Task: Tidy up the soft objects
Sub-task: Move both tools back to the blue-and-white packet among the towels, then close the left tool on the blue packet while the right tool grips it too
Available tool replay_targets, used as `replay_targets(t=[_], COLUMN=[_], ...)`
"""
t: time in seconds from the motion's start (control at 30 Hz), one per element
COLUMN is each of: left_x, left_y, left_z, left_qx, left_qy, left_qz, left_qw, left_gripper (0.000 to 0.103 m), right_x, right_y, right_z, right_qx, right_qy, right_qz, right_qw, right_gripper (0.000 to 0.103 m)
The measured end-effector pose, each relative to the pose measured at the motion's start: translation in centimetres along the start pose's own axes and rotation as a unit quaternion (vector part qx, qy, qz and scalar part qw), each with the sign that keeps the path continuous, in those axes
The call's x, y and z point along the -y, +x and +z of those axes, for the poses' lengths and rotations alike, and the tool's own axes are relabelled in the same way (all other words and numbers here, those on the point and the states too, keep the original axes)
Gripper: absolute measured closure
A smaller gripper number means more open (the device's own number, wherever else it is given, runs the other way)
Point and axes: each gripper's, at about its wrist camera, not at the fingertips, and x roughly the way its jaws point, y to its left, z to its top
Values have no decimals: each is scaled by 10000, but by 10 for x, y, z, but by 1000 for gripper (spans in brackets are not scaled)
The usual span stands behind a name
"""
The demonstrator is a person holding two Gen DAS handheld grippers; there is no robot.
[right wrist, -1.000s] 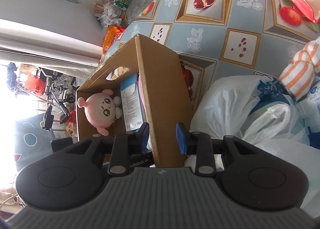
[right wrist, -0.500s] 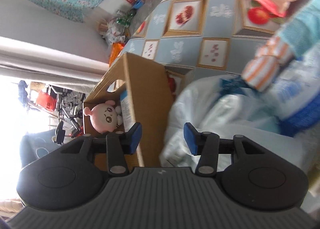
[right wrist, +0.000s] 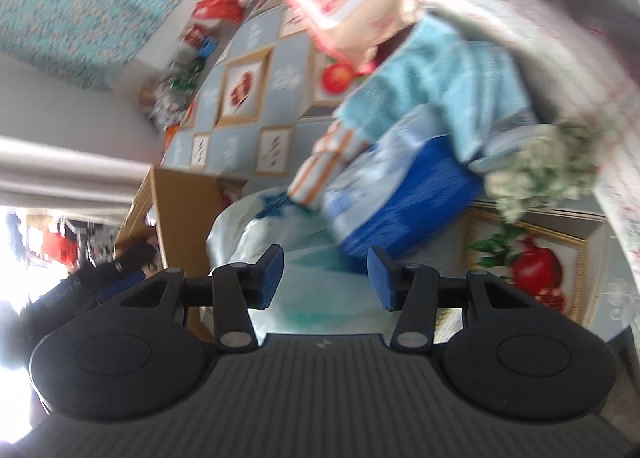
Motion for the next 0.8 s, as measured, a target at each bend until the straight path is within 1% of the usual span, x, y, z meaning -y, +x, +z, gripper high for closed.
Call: replay_targets(t=[0.07, 0.1, 0.13, 0.23, 0.33, 0.37, 0.43, 0.53, 0.6, 0.73, 0.8], left_x=[26, 38, 52, 87, 113, 118, 129, 141, 147, 156, 159], left_y=[11, 18, 23, 39, 55, 60, 71, 83, 89, 101, 107], left_z=[-2, -4, -6, -15, -25, -28, -33, -40, -43, -47, -50], left_qx=[-62, -119, -178, -288, -432, -485, -575, -620, -645, -729, -750], left_qy=[537, 830, 1181, 2172, 2885, 3033, 3338, 3766, 3989, 4330, 4499], left_qz=[-127, -143, -168, -191, -339, -341, -341, -305, -290, -347, -394], left_qw=[9985, 9964, 9927, 9755, 9559, 9510, 9403, 9238, 9143, 8978, 8891], left_gripper=[32, 36, 36, 36, 30, 29, 23, 21, 18, 18, 18], right_x=[17, 26, 34, 58, 72, 74, 78, 84, 88, 96, 97], right_y=[2, 3, 6, 12, 22, 26, 33, 43, 51, 64, 70], right_z=[6, 8, 9, 13, 16, 18, 20, 23, 26, 32, 35], right_qx=[6, 6, 5, 10, -43, -64, -110, -170, -231, -307, -310], right_qy=[408, 644, 885, 1458, 1797, 1870, 1976, 2105, 2181, 2372, 2427], right_qz=[-17, -1, 43, 170, 266, 288, 311, 340, 353, 412, 446], right_qw=[9992, 9979, 9961, 9892, 9833, 9819, 9797, 9769, 9750, 9701, 9686], right_gripper=[57, 57, 57, 57, 57, 57, 53, 48, 45, 41, 36])
